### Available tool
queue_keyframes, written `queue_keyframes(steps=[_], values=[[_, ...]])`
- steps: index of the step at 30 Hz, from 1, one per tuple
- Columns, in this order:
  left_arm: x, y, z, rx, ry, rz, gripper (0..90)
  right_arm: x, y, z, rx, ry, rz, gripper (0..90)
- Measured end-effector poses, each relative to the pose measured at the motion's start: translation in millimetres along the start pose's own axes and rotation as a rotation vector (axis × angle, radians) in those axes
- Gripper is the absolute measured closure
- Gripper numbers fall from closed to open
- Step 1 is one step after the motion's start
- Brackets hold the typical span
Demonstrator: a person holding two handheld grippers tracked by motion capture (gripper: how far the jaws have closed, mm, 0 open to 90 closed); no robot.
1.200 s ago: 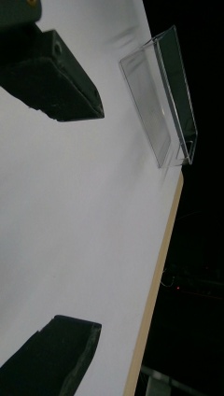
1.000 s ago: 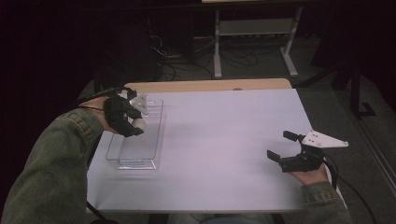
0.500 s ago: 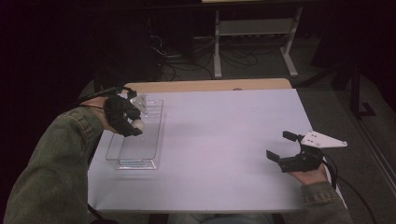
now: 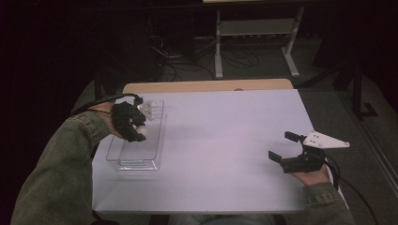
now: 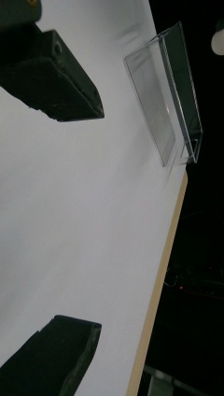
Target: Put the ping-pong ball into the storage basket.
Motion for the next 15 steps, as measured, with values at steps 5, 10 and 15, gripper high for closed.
queue_keyframes(steps=[5,10,15], values=[[-10.9,2.1,2.2,-0.019,-0.018,-0.008,50.9,0.2,-0.2,-0.1,0.001,-0.001,0.000,0.0],[-16.6,4.5,3.0,-0.016,-0.007,-0.020,50.8,-0.1,-0.3,-0.3,0.003,-0.003,0.001,0.0],[-27.1,5.7,0.9,-0.001,-0.017,-0.039,50.6,0.1,-0.2,-0.2,0.000,-0.002,0.000,0.0]])
Point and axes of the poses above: each handheld gripper's, and its own axes: x roughly backward along the jaws, z roughly out of its top, y roughly to its right, the point moved 1 cm from there along -x, roughly forward along the jaws, and after that the axes turned 1 degree about y, right-handed, at the moved point
